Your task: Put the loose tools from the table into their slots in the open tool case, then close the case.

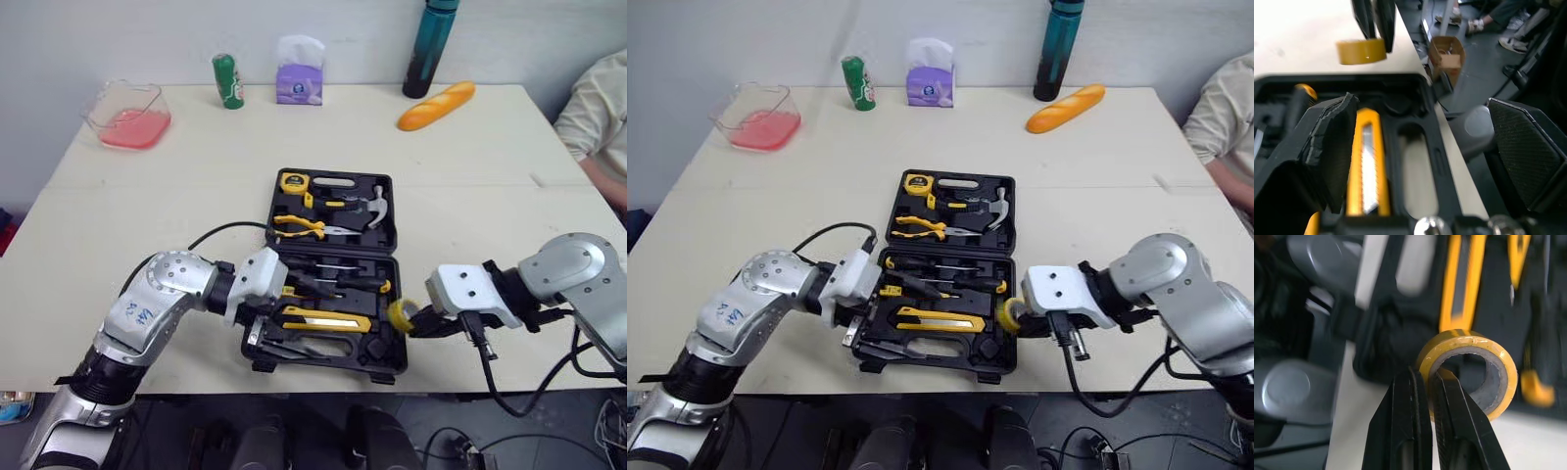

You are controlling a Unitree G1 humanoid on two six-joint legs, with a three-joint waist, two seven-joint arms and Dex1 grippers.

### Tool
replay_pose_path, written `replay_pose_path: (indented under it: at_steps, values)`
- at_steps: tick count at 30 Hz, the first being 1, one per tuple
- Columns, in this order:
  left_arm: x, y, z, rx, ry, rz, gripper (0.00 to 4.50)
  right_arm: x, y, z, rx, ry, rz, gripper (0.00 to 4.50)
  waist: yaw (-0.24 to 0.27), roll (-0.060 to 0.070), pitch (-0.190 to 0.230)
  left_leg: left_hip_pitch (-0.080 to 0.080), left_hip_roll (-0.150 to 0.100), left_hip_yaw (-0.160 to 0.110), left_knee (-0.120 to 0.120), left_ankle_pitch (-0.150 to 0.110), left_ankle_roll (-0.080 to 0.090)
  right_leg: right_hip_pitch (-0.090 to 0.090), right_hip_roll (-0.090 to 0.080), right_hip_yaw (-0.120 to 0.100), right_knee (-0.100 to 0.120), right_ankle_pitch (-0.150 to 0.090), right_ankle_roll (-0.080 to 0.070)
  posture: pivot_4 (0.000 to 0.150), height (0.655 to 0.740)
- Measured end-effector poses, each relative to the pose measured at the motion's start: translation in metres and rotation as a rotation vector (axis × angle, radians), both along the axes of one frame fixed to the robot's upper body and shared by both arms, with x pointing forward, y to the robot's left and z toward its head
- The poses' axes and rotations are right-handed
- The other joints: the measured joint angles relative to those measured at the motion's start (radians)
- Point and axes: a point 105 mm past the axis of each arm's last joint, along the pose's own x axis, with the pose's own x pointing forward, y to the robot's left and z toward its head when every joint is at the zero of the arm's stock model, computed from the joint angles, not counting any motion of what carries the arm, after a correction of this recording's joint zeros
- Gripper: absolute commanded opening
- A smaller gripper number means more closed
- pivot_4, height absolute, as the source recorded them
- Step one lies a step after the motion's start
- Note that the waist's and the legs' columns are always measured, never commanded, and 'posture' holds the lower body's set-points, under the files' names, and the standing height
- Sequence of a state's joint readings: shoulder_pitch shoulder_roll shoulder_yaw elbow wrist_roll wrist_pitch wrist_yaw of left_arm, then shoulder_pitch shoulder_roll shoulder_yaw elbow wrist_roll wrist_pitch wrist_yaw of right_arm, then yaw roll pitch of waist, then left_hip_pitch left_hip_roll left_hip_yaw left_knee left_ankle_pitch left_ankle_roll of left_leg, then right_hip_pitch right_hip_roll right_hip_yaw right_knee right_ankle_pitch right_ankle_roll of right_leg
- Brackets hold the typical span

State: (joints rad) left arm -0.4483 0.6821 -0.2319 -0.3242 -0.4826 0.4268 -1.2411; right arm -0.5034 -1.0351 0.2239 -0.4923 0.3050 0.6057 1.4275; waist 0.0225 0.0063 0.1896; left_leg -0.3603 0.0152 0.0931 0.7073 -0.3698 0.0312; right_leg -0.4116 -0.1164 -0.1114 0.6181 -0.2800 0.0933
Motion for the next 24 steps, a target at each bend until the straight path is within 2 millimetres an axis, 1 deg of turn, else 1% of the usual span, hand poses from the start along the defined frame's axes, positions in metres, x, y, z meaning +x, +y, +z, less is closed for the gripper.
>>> replay_pose_path:
  at_steps: [1, 2, 6, 10, 14, 20, 24]
  values:
    - [-0.001, -0.001, -0.003, 0.02, -0.011, -0.012, 4.5, -0.001, 0.009, -0.003, 0.01, 0.016, 0.03, 0.03, 0.003, 0.0, 0.0, 0.0, 0.0, 0.0, 0.0, 0.0, 0.0, 0.0, 0.0, 0.0, 0.0, 0.0, 0.0, 0.15, 0.74]
    - [-0.002, -0.001, -0.005, 0.029, -0.018, -0.021, 4.5, -0.002, 0.014, -0.005, 0.012, 0.025, 0.047, 0.03, 0.003, 0.0, 0.0, 0.0, 0.0, 0.0, 0.0, 0.0, 0.0, 0.0, 0.0, 0.0, 0.0, 0.0, 0.0, 0.15, 0.74]
    - [-0.005, -0.003, -0.009, 0.053, -0.035, -0.048, 4.5, -0.006, 0.019, -0.016, -0.01, 0.068, 0.079, 0.03, 0.0, 0.0, 0.0, -0.001, 0.0, 0.0, 0.0, 0.0, 0.0, 0.0, 0.0, -0.001, 0.0, 0.0, 0.0, 0.15, 0.74]
    - [-0.006, -0.003, -0.008, 0.056, -0.041, -0.05, 4.5, -0.007, 0.016, -0.027, -0.048, 0.08, 0.083, 0.03, 0.0, 0.0, 0.0, 0.0, 0.0, 0.0, 0.0, 0.0, 0.001, 0.0, 0.0, -0.001, 0.001, 0.0, 0.0, 0.15, 0.74]
    - [-0.005, -0.004, -0.007, 0.057, -0.045, -0.05, 4.5, -0.006, 0.01, -0.034, -0.069, 0.074, 0.068, 0.03, 0.0, 0.0, 0.0, 0.0, 0.0, 0.0, 0.0, 0.0, 0.001, 0.0, 0.0, -0.001, 0.001, 0.0, 0.0, 0.15, 0.74]
    - [-0.003, -0.005, -0.004, 0.052, -0.059, -0.051, 4.5, -0.005, 0.008, -0.038, -0.08, -0.001, 0.097, 0.03, 0.0, -0.003, -0.002, 0.002, 0.0, 0.0, 0.0, 0.0, 0.001, 0.002, 0.0, -0.001, 0.0, 0.0, 0.0, 0.15, 0.74]
    - [0.0, -0.007, 0.0, 0.048, -0.072, -0.053, 4.5, -0.009, 0.008, -0.037, -0.061, 0.039, 0.079, 0.03, 0.002, -0.003, -0.002, 0.001, 0.0, -0.001, 0.0, 0.0, 0.001, 0.002, 0.0, -0.001, 0.0, 0.0, 0.0, 0.15, 0.74]
